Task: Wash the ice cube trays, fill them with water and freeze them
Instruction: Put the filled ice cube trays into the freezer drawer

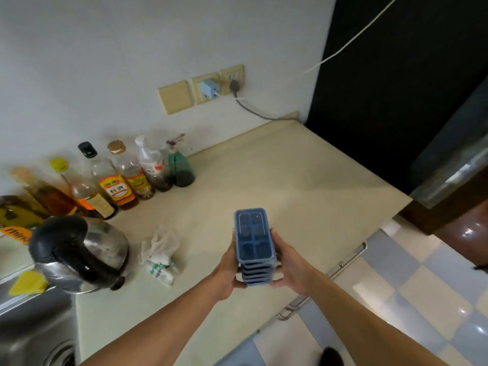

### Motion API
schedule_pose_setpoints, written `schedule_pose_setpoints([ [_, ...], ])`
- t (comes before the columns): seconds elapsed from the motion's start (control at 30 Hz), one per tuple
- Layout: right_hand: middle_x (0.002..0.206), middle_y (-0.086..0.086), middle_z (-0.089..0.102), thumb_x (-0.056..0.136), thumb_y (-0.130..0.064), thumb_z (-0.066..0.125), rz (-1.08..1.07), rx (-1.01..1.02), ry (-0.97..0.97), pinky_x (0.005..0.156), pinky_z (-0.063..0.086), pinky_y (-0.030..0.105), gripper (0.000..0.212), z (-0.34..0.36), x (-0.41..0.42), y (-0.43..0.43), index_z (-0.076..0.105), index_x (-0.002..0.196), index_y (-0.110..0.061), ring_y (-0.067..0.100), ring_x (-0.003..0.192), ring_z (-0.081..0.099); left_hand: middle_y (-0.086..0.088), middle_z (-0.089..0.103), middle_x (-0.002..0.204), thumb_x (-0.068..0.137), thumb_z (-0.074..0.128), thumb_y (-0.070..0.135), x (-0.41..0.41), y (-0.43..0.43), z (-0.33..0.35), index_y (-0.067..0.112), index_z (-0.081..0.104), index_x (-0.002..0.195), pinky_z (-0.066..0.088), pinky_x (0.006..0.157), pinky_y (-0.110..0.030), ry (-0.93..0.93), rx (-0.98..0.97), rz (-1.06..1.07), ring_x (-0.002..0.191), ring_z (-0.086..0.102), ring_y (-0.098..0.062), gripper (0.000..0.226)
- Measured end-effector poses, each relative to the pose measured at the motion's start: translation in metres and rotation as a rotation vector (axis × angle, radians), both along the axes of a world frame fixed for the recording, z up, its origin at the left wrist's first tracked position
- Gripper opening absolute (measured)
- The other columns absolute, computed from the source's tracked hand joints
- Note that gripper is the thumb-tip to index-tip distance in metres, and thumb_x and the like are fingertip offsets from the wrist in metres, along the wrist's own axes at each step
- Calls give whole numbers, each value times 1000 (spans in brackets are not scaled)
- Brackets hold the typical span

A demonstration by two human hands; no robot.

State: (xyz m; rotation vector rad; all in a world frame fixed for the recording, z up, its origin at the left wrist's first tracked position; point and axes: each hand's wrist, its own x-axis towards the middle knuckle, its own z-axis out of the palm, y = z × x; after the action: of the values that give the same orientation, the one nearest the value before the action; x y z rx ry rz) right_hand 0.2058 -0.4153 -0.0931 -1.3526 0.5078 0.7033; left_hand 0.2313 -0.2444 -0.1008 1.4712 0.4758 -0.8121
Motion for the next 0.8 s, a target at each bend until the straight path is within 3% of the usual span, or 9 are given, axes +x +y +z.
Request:
schedule_pose_setpoints([
  [0.33,130,-1,66,61,-101,48,-9,-66,-35,110,44,61,99,23,43,-210,62,134,-35,29,120,62,2,75,107,93,31,78,41,-212,20,37,73,101,50,99,-60,-43,-33,-2,104,67,-26,59],
  [0.53,129,-2,67,60,-100,46,-19,-69,-38,104,50,55,95,29,76,-301,66,129,-37,27,119,62,7,77,98,88,31,85,72,-303,25,45,78,88,55,89,-53,-36,-61,-5,102,68,-24,62],
  [0.67,129,-4,66,60,-100,50,-30,-28,-39,85,59,44,88,23,102,-347,64,125,-42,25,119,63,1,75,108,85,33,87,103,-348,21,37,75,102,50,98,-60,-13,-65,-20,106,67,-26,67],
  [0.8,125,-6,66,55,-101,54,-81,-29,-37,93,58,48,87,4,129,-382,62,120,-45,24,117,64,-2,70,116,90,33,81,135,-383,10,34,68,110,52,97,-58,-1,-69,-35,107,65,-27,62],
])
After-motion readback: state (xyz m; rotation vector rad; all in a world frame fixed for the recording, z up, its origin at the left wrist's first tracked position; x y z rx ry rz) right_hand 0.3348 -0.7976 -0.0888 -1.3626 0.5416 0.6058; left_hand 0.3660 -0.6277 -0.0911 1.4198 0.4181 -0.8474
